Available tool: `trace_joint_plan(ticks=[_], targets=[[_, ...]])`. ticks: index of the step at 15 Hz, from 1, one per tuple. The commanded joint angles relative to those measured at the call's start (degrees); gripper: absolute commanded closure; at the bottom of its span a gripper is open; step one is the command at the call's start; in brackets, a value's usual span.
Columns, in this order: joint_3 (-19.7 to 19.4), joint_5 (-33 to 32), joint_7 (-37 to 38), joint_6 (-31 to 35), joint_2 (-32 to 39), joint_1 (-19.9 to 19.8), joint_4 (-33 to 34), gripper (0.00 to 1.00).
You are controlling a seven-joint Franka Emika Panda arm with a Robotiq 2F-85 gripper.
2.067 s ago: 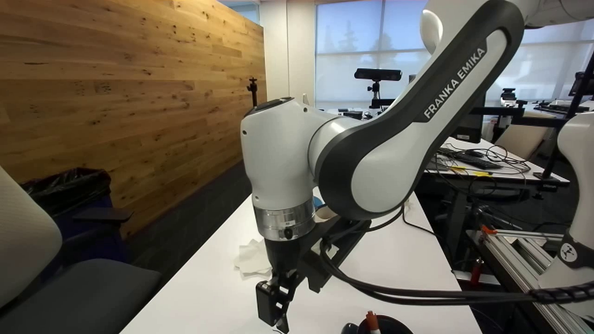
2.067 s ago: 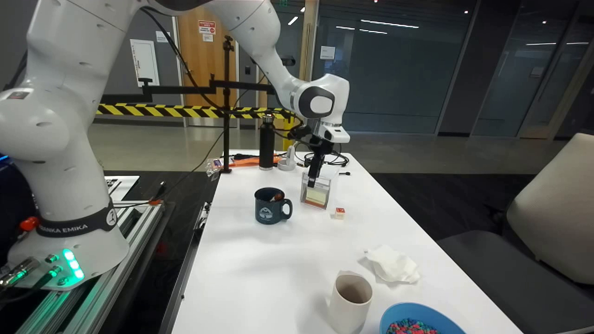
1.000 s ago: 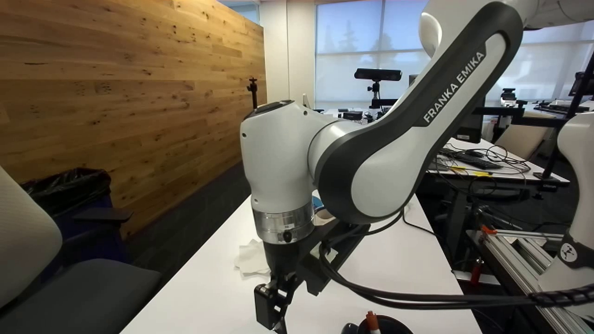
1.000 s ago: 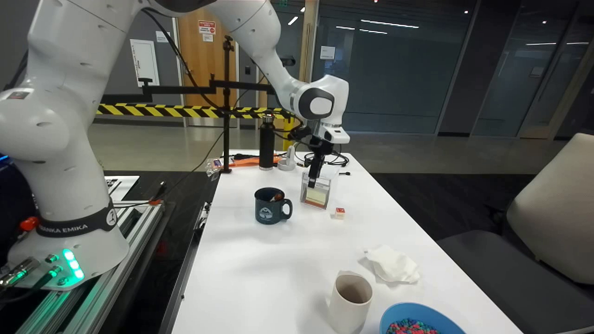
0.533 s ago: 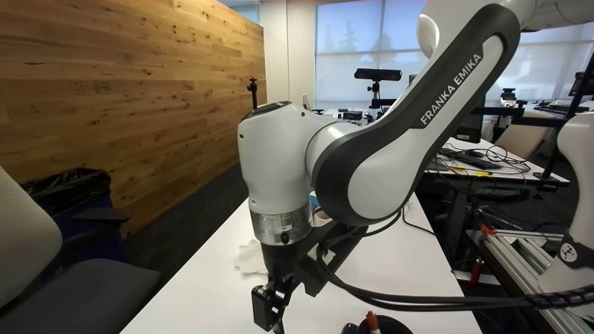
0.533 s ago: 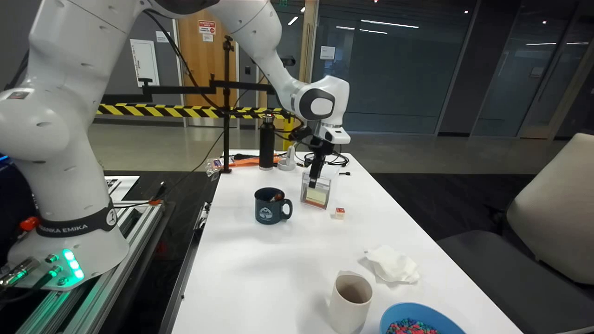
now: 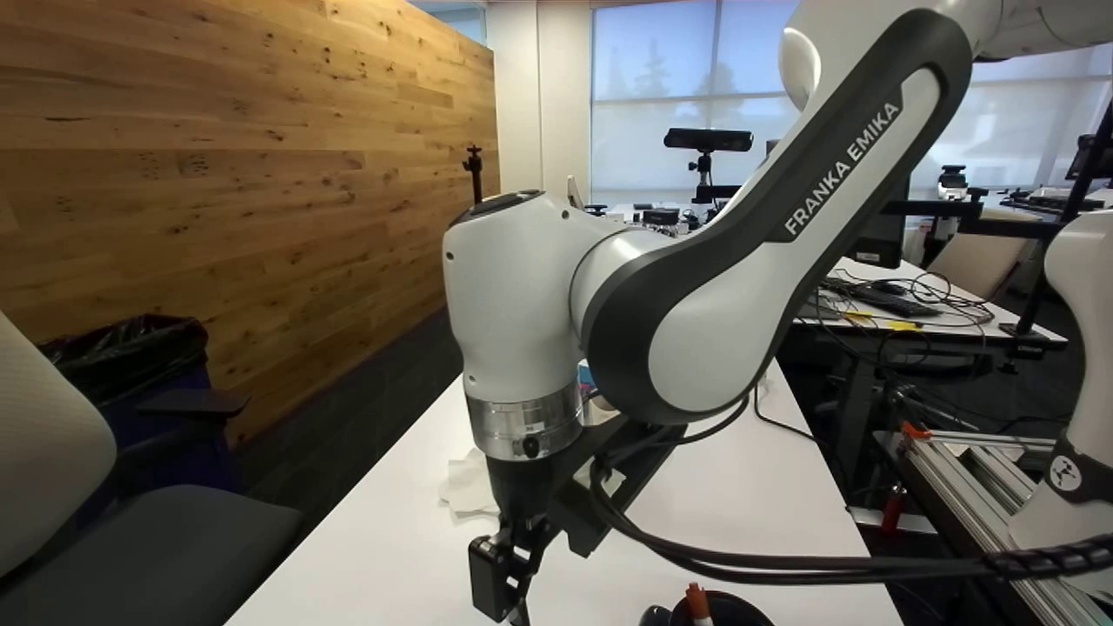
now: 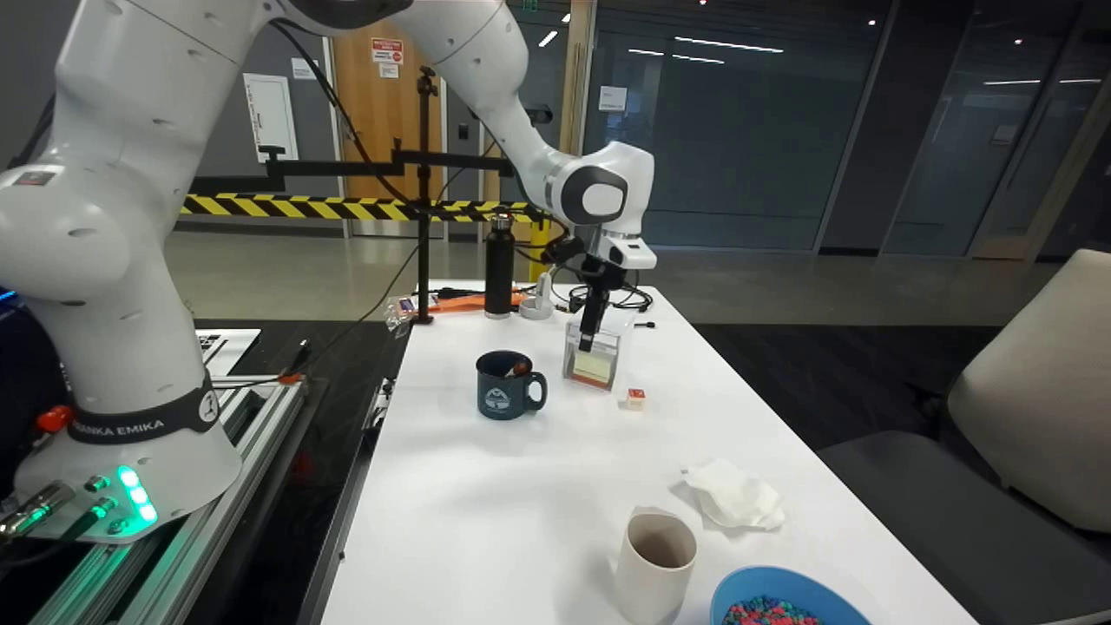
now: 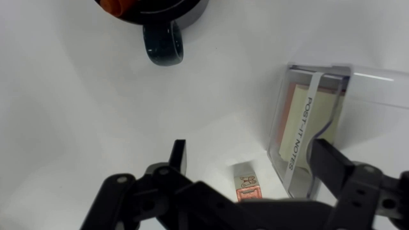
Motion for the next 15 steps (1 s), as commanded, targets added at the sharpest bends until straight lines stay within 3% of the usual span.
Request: trace_joint_plan(ticks=[1, 3, 4, 5, 7, 15], targets=[[0.3, -1.1, -0.6, 0.8, 1.5, 0.1, 2.0, 0.00], [0.3, -1.2, -1.0, 0.6, 1.9, 0.1, 2.2, 0.00], [0.4, -1.1, -1.2, 0.6, 2.0, 0.1, 2.2, 0.05], [0.5, -0.9, -1.5, 0.5, 2.2, 0.1, 2.3, 0.28], [0.6, -0.9, -1.7, 0.4, 2.4, 0.1, 2.5, 0.32], [0.6, -1.0, -2.1, 0.1, 2.9, 0.3, 3.0, 0.89]])
